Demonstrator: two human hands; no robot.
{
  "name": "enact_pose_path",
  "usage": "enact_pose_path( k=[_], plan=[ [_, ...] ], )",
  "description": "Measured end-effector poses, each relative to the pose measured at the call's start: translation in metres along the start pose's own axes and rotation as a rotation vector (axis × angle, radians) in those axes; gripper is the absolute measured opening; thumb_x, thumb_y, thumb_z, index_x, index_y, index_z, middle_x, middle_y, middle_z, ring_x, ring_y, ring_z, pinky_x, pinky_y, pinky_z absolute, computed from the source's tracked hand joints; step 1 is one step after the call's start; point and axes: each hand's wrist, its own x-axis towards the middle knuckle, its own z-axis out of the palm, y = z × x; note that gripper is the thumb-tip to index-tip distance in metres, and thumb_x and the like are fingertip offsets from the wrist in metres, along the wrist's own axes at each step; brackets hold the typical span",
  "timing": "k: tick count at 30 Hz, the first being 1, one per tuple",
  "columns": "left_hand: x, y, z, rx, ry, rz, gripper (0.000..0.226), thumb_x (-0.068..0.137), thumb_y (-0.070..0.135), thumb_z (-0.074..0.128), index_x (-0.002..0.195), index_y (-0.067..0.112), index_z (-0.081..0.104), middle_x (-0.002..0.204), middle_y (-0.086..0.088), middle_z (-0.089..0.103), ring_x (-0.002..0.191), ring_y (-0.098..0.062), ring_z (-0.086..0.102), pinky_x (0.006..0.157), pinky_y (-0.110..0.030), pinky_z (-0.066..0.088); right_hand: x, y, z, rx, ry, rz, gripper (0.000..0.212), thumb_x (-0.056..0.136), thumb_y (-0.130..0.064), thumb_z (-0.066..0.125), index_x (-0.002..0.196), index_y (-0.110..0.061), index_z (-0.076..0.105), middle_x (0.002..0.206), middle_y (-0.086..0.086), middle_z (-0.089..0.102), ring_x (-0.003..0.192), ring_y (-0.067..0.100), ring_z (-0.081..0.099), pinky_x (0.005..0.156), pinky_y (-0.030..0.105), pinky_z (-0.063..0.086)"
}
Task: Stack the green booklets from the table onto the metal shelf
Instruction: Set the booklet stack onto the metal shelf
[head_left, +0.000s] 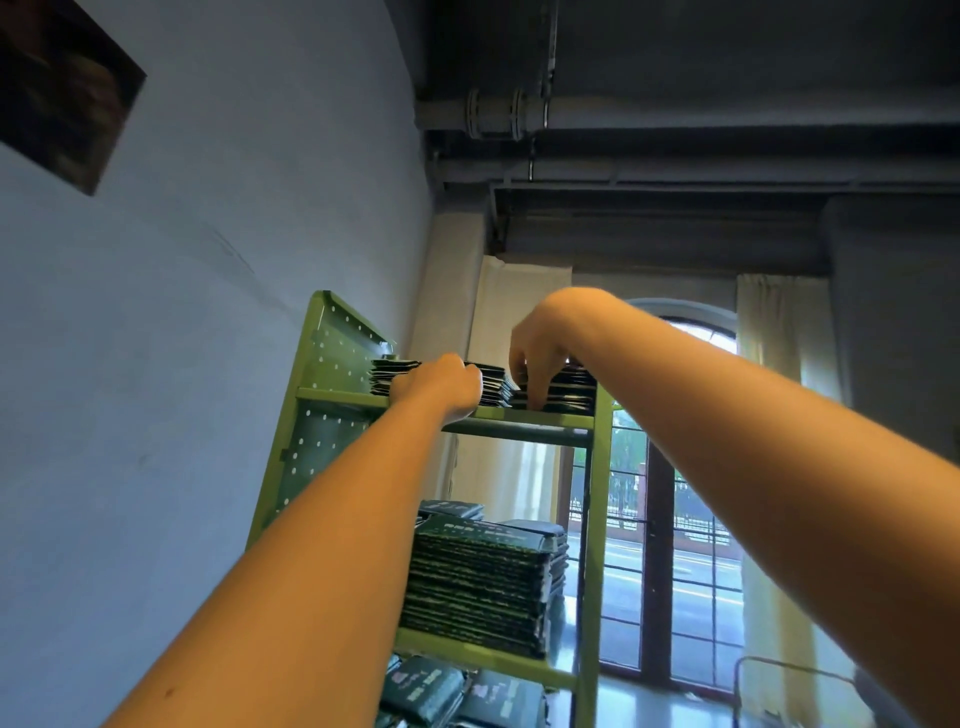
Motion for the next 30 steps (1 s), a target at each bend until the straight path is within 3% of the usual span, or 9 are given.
enact_pose_path(
  k=[3,6,11,15,20,23,27,30],
  plan=[
    [-0.002,-0.001,-0.001,0.041,-0.076,0.004,0.046,0.102,0.034,0.023,0.133,0.007,0.043,0.134,-0.017,0.051,0.119,-0.034,0.049,0.105,-0.045,0.037,0.004,0.001,0.006,0.008,0.01,-0.002,0.05,0.081,-0.033,0.071,0.125,-0.014,0.057,0.115,0.006,0.054,0.114,0.03,0.053,0.1,0.043,0.046],
    [-0.002,0.0,-0.004,0.114,-0.153,-0.014,0.057,0.102,0.039,0.021,0.148,0.007,0.029,0.152,-0.018,0.033,0.137,-0.036,0.034,0.113,-0.048,0.028,0.013,-0.002,0.012,-0.012,0.016,-0.004,0.043,0.081,-0.029,0.072,0.12,-0.013,0.061,0.121,0.008,0.058,0.111,0.029,0.054,0.099,0.044,0.046],
    [-0.001,-0.002,-0.003,0.174,-0.178,0.023,0.057,0.101,0.039,0.02,0.139,0.004,0.044,0.145,-0.019,0.043,0.127,-0.035,0.044,0.108,-0.046,0.034,0.025,-0.002,0.025,0.038,0.112,0.043,0.056,0.083,-0.029,0.07,0.133,-0.012,0.052,0.127,0.01,0.055,0.111,0.028,0.054,0.089,0.035,0.047],
    [-0.001,-0.004,-0.002,0.253,-0.116,0.043,0.053,0.101,0.039,0.02,0.125,0.009,0.055,0.133,-0.018,0.053,0.114,-0.031,0.05,0.102,-0.042,0.038,0.029,-0.004,0.027,0.136,0.148,0.041,0.041,0.085,-0.027,0.067,0.119,-0.007,0.059,0.102,0.007,0.059,0.093,0.024,0.056,0.083,0.033,0.047],
    [-0.001,-0.007,-0.001,0.257,-0.1,0.061,0.056,0.101,0.039,0.016,0.136,0.01,0.048,0.141,-0.016,0.047,0.124,-0.033,0.046,0.107,-0.045,0.032,0.024,-0.001,0.027,0.249,0.147,0.038,0.039,0.086,-0.035,0.066,0.112,-0.006,0.063,0.091,0.006,0.061,0.091,0.024,0.059,0.088,0.034,0.049],
    [-0.005,-0.01,-0.002,0.277,-0.053,0.11,0.054,0.101,0.038,0.014,0.128,0.012,0.052,0.135,-0.014,0.052,0.12,-0.031,0.048,0.102,-0.044,0.03,0.013,0.001,0.027,0.246,0.211,0.015,0.035,0.089,-0.029,0.063,0.111,-0.002,0.061,0.082,0.005,0.056,0.087,0.024,0.055,0.083,0.032,0.046],
    [-0.02,-0.015,-0.004,0.189,-0.014,0.195,0.038,0.103,0.037,0.02,0.099,0.015,0.05,0.118,-0.012,0.06,0.107,-0.028,0.052,0.097,-0.041,0.03,-0.006,-0.001,0.029,0.261,0.383,-0.041,0.041,0.092,-0.02,0.06,0.127,-0.001,0.053,0.119,0.014,0.059,0.107,0.03,0.056,0.095,0.035,0.047],
    [-0.04,-0.017,-0.009,0.163,0.015,0.252,0.034,0.102,0.036,0.031,0.112,0.014,0.055,0.123,-0.009,0.058,0.114,-0.027,0.049,0.101,-0.041,0.029,-0.023,-0.001,0.032,0.28,0.488,-0.091,0.035,0.093,-0.017,0.057,0.123,0.0,0.056,0.12,0.017,0.06,0.107,0.032,0.058,0.094,0.037,0.049]
  ],
)
